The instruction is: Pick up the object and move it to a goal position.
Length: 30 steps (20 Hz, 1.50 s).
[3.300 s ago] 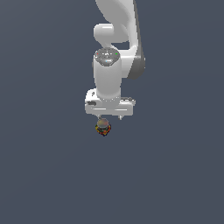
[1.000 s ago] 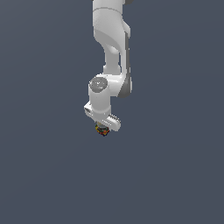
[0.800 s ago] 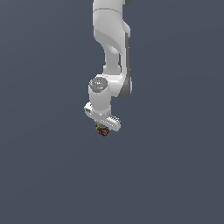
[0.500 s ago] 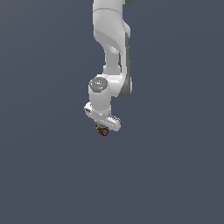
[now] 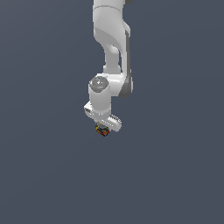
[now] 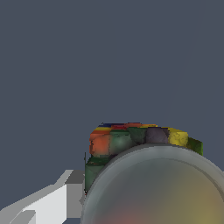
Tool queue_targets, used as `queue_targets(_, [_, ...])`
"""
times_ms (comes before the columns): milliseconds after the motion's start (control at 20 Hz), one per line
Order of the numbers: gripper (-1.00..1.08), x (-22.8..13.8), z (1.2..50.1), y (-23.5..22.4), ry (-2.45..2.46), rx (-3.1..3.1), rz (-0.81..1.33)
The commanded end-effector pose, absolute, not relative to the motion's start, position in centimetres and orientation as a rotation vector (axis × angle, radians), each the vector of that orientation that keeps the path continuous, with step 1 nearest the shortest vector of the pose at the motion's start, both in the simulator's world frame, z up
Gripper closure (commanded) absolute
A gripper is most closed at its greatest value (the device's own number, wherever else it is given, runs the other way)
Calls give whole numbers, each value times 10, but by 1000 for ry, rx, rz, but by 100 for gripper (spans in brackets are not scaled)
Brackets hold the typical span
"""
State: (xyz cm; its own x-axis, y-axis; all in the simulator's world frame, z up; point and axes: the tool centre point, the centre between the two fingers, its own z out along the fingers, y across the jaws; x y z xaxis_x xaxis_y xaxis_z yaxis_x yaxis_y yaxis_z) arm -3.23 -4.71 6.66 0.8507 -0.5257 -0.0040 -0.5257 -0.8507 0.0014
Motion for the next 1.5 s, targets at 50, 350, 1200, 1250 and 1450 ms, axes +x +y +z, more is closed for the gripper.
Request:
queue_targets(50, [108,-22,80,-45,-858,3022,0])
queue_targets(350, [108,1,113,-38,-859,3021,0])
queue_targets(1200, [108,83,221,-16,-859,3021,0])
queue_targets(1250, [108,87,226,-15,-859,3021,0])
queue_targets(1450, [108,101,243,-11,-859,3021,0])
